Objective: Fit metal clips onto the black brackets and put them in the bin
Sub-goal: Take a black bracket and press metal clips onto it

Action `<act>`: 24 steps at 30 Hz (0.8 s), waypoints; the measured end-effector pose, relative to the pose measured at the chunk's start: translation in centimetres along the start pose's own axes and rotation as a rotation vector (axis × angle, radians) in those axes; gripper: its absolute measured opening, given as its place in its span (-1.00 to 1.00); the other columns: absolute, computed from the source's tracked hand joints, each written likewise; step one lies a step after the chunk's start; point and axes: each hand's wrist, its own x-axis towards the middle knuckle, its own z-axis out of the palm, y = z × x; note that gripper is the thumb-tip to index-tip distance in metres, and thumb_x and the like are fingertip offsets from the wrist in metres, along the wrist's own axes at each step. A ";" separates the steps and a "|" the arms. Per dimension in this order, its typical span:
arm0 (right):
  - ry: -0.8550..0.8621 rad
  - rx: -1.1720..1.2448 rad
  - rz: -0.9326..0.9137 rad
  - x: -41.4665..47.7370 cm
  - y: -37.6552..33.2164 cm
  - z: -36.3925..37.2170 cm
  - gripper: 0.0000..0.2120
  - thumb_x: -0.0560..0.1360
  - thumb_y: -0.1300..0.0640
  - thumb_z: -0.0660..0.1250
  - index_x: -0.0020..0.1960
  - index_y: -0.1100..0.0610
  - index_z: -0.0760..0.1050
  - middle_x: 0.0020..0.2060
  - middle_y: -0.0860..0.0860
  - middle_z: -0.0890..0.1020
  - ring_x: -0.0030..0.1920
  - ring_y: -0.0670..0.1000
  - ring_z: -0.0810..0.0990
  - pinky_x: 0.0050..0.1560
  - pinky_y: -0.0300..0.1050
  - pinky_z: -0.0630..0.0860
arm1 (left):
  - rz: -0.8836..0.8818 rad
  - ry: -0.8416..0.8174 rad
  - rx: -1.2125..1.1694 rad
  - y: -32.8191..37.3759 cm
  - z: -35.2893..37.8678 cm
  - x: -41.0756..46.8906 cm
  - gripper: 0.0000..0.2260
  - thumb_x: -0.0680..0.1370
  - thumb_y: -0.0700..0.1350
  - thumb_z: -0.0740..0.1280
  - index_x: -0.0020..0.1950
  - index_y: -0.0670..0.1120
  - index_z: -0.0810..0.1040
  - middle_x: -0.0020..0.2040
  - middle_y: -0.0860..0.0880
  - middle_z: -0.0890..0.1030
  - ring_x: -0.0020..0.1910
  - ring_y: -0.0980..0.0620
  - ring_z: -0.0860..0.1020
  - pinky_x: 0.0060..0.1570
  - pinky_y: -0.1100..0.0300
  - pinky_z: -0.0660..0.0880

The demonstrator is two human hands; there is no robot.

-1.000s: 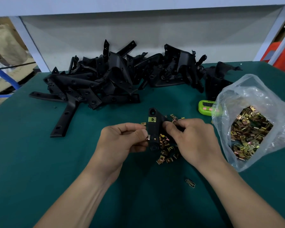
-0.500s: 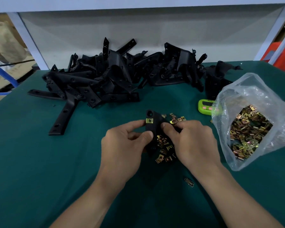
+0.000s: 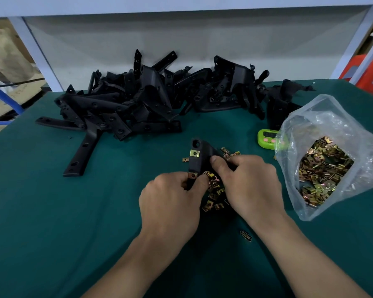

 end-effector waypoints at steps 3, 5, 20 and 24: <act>0.014 -0.001 -0.002 0.1 0.0 -0.1 -0.45 0.45 -0.47 0.17 -0.29 -0.01 0.54 -0.50 -0.11 0.54 -0.40 -0.08 0.52 -0.44 -0.16 0.32 | 0.010 0.021 0.052 0.1 0.3 0.0 -0.67 0.48 0.30 0.31 -0.28 0.09 0.63 -0.42 0.20 0.58 -0.37 0.10 0.53 -0.42 0.18 0.41; 0.008 0.007 0.001 0.1 0.0 -0.1 -0.45 0.46 -0.47 0.18 -0.30 0.00 0.54 -0.51 -0.11 0.53 -0.41 -0.09 0.52 -0.45 -0.17 0.30 | 0.010 0.023 0.072 0.2 0.2 0.1 -0.65 0.44 0.35 0.23 -0.22 0.14 0.65 -0.39 0.26 0.58 -0.34 0.14 0.55 -0.37 0.18 0.46; -0.031 0.104 -0.044 -1.1 -1.5 -0.4 -0.45 0.60 -0.33 0.19 -0.33 0.08 0.42 -0.51 -0.04 0.49 -0.42 0.05 0.51 -0.39 -0.10 0.26 | 0.277 0.103 0.059 -0.4 -0.7 0.2 -0.58 0.60 0.03 0.41 -0.35 0.19 0.25 -0.54 0.11 0.31 -0.50 0.03 0.34 -0.46 0.23 0.22; -0.068 0.145 -0.047 -1.7 -2.6 -1.5 -0.53 0.60 -0.24 0.25 -0.31 0.07 0.44 -0.51 -0.05 0.49 -0.42 0.00 0.50 -0.41 -0.08 0.24 | 0.247 0.071 0.004 0.2 -1.2 0.0 -0.81 0.59 0.00 0.35 -0.20 0.11 0.44 -0.45 0.08 0.45 -0.40 0.06 0.45 -0.40 0.25 0.26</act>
